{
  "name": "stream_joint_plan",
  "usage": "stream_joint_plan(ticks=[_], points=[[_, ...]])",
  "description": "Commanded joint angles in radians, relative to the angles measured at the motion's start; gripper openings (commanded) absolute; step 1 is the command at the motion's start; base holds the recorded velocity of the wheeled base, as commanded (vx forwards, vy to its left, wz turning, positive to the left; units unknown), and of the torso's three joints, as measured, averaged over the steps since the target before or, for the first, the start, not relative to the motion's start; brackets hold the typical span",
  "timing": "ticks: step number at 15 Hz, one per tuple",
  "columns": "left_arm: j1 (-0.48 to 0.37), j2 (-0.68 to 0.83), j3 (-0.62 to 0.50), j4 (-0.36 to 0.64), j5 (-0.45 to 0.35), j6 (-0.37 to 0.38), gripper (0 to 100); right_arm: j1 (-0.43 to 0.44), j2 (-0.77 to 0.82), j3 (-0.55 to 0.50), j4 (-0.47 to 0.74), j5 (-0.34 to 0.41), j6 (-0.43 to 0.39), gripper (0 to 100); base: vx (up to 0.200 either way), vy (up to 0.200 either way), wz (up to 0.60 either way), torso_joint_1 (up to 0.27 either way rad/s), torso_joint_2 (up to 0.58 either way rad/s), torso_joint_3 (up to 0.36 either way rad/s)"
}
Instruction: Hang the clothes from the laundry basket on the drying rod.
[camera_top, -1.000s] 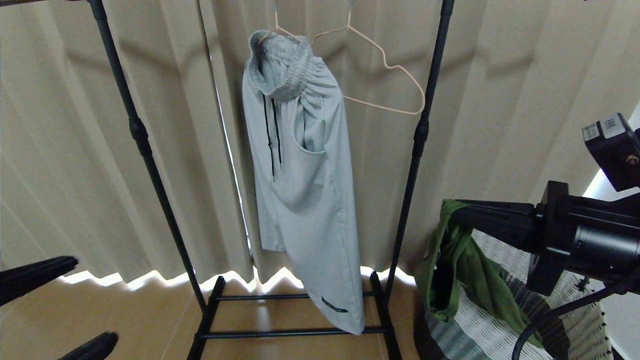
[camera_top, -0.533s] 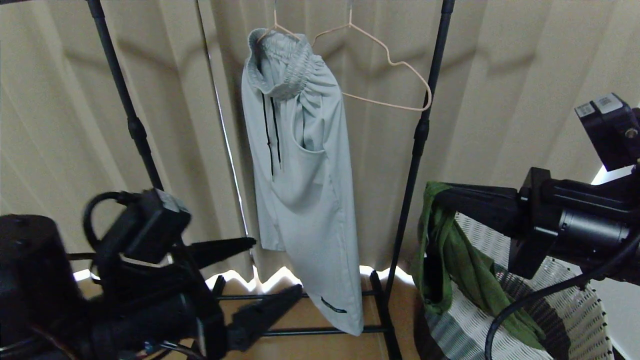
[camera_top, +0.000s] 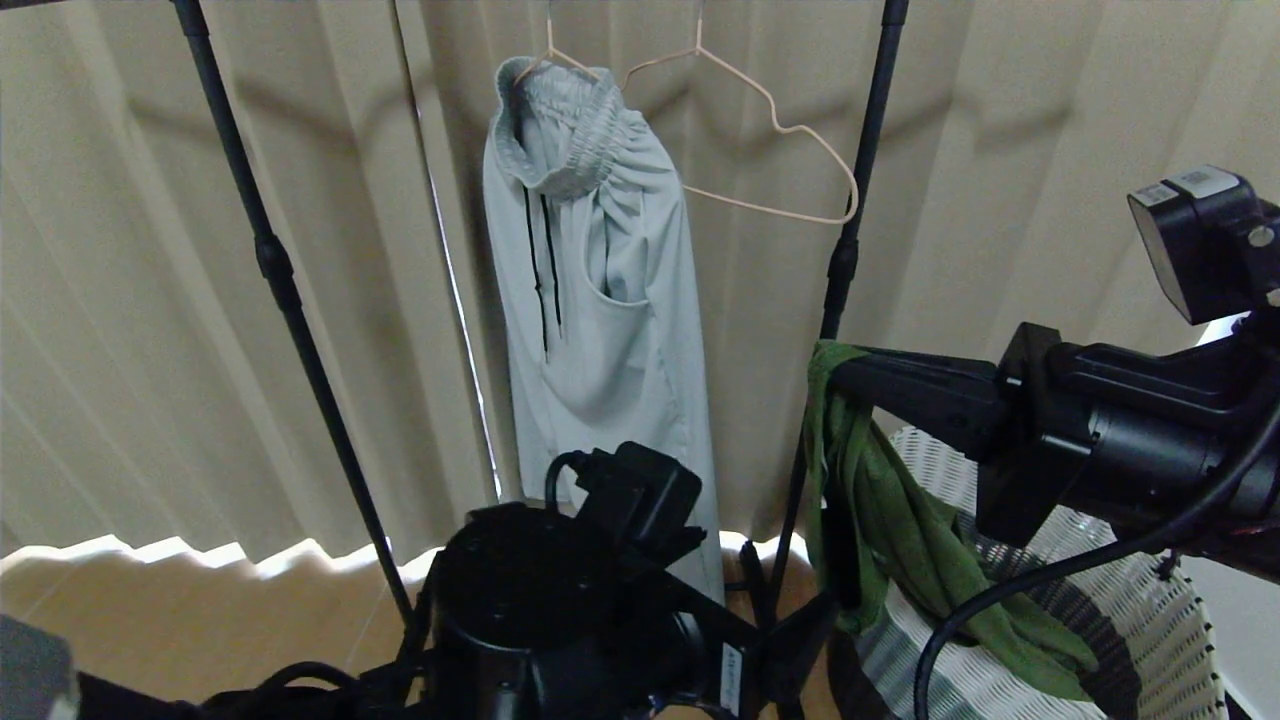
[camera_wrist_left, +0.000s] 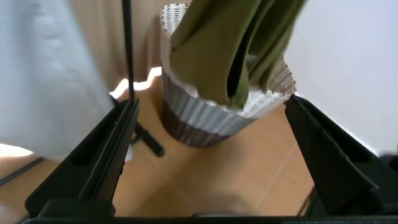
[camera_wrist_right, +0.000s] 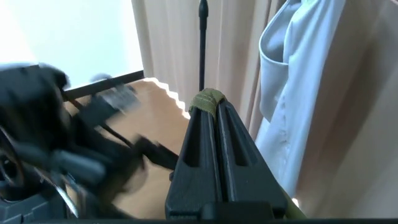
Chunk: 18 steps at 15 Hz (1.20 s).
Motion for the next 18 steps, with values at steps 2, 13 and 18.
stream_joint_plan(ticks=[2,13,18], points=[[-0.003,0.131,-0.075,-0.028,0.007,-0.036,100,0.003,0.000,0.000,0.000,0.002,0.000,0,0.000,0.000,0.00,0.000,0.00,0.000],[0.117,0.286,-0.211,-0.030,0.101,-0.036,100,0.002,-0.020,-0.020,-0.021,0.060,-0.001,0,0.000,0.000,0.00,0.000,0.00,0.000],[0.134,0.278,-0.162,-0.054,0.103,-0.033,100,0.000,-0.017,-0.029,-0.021,0.058,-0.001,0,0.000,0.000,0.00,0.000,0.00,0.000]])
